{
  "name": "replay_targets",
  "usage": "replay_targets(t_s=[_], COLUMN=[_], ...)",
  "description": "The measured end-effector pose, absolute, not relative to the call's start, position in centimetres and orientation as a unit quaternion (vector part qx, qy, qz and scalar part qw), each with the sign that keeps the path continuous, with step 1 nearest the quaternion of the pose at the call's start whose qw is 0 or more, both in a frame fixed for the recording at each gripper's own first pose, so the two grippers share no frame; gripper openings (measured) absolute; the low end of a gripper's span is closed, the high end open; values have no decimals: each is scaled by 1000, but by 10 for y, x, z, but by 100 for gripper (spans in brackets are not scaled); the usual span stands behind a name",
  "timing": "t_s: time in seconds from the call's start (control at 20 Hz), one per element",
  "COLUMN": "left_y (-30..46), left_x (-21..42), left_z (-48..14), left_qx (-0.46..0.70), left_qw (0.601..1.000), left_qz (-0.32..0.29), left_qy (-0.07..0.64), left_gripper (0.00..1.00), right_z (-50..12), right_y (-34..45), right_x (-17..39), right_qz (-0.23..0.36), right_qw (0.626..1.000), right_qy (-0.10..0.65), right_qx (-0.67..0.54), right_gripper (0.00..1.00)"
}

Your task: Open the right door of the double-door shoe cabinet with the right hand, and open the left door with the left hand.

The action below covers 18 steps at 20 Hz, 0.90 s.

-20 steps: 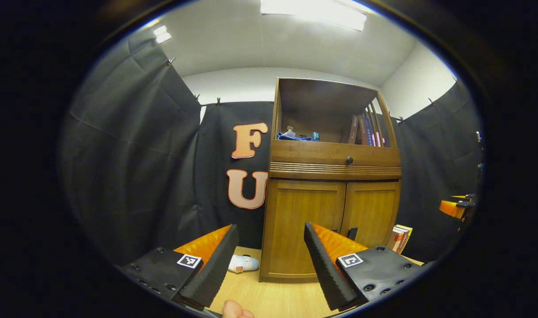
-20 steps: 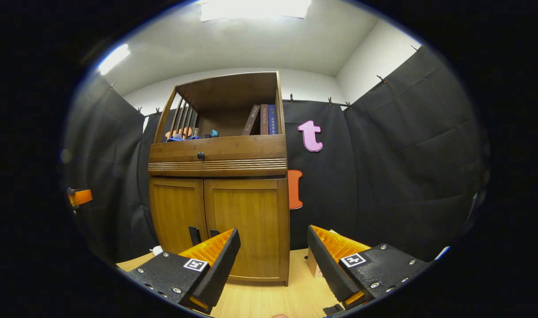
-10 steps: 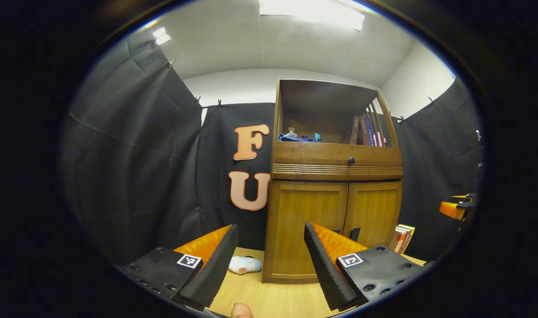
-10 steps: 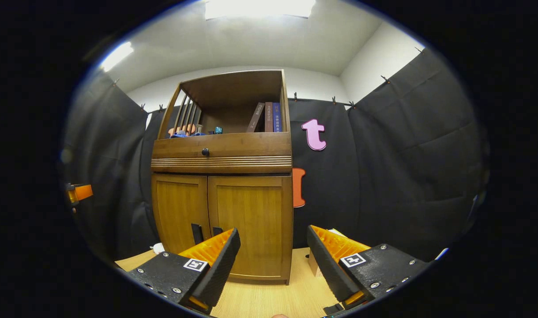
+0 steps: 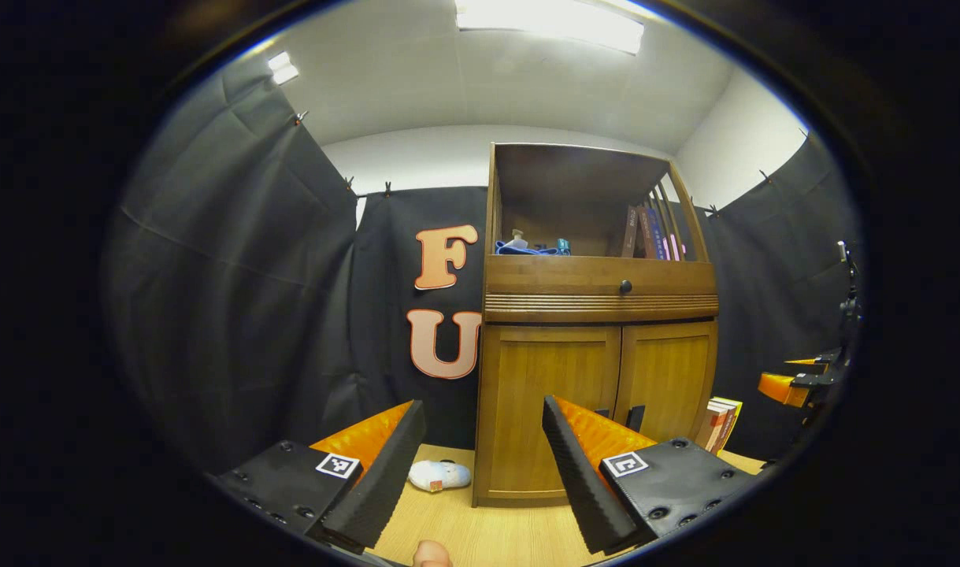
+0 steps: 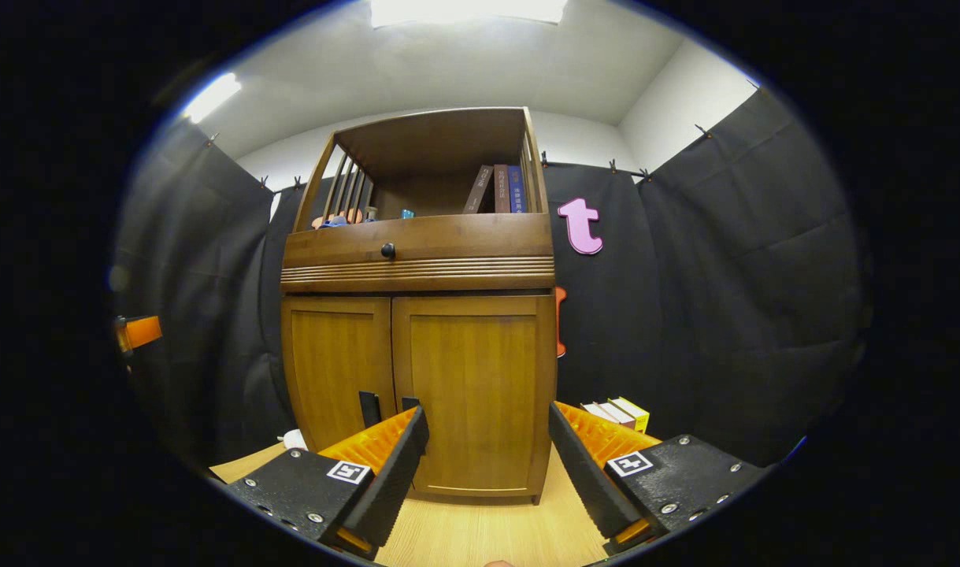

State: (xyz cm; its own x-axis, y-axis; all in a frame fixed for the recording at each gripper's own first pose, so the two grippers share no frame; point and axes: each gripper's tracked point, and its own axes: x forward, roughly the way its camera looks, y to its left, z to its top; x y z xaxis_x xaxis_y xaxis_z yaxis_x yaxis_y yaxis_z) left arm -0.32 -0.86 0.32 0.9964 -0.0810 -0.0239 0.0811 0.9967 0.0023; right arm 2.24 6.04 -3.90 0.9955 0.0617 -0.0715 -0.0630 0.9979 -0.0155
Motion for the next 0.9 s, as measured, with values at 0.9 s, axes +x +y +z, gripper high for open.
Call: replay_targets(t_s=[0.9], left_y=[12], left_x=[61], left_z=[-27], left_qx=[-11], left_qw=[999], left_qz=[-50], left_qy=[17], left_gripper=[96], right_z=[-193], right_y=[176], right_x=[169], right_qz=[90], right_qw=[989], right_qy=[118], right_qx=[6], right_gripper=[93])
